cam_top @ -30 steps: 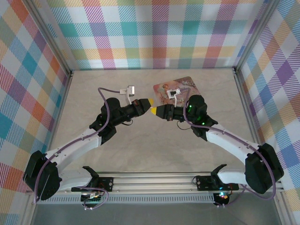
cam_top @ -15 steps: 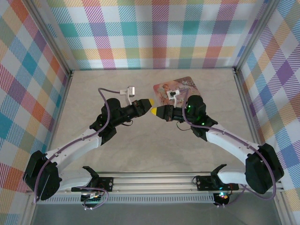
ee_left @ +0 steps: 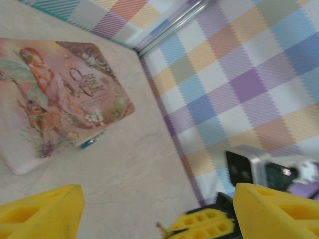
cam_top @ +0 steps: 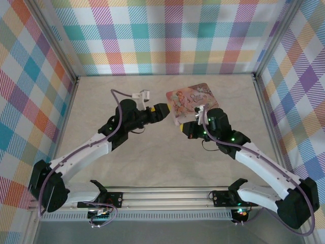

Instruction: Unlock the padlock with the key

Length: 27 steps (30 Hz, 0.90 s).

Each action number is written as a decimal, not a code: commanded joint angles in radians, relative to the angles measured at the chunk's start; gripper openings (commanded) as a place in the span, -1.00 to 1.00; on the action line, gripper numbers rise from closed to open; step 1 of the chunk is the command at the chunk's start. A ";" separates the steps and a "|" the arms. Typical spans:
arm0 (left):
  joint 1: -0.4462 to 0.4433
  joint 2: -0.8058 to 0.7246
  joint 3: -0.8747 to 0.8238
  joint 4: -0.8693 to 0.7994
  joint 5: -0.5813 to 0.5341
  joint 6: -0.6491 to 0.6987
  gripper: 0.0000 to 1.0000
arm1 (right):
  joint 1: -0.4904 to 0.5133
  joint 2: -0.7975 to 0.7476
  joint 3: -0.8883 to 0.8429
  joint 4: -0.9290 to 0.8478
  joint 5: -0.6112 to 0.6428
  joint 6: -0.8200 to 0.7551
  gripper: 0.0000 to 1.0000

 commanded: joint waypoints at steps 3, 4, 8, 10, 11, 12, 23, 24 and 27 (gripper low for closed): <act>-0.004 0.169 0.167 -0.183 -0.041 0.161 0.60 | -0.001 -0.081 0.043 -0.359 0.353 -0.012 -1.00; -0.010 0.209 0.206 -0.211 -0.050 0.188 0.61 | -0.001 -0.092 0.041 -0.385 0.380 -0.006 -1.00; -0.031 0.363 0.355 -0.309 -0.066 0.262 0.61 | -0.004 -0.127 0.030 -0.454 0.452 0.012 -1.00; -0.041 0.422 0.412 -0.327 -0.068 0.279 0.60 | -0.006 -0.139 0.025 -0.483 0.481 0.015 -1.00; -0.046 0.453 0.439 -0.334 -0.073 0.288 0.61 | -0.008 -0.145 0.024 -0.494 0.493 0.014 -1.00; -0.053 0.475 0.463 -0.343 -0.077 0.299 0.60 | -0.010 -0.149 0.022 -0.504 0.504 0.016 -1.00; -0.121 0.789 0.824 -0.559 -0.109 0.411 0.59 | -0.040 -0.157 0.013 -0.543 0.533 0.005 -0.99; -0.124 0.813 0.853 -0.576 -0.114 0.416 0.59 | -0.041 -0.159 0.012 -0.543 0.533 0.005 -0.99; -0.130 0.878 0.934 -0.627 -0.137 0.431 0.59 | -0.044 -0.159 0.011 -0.543 0.530 0.002 -0.99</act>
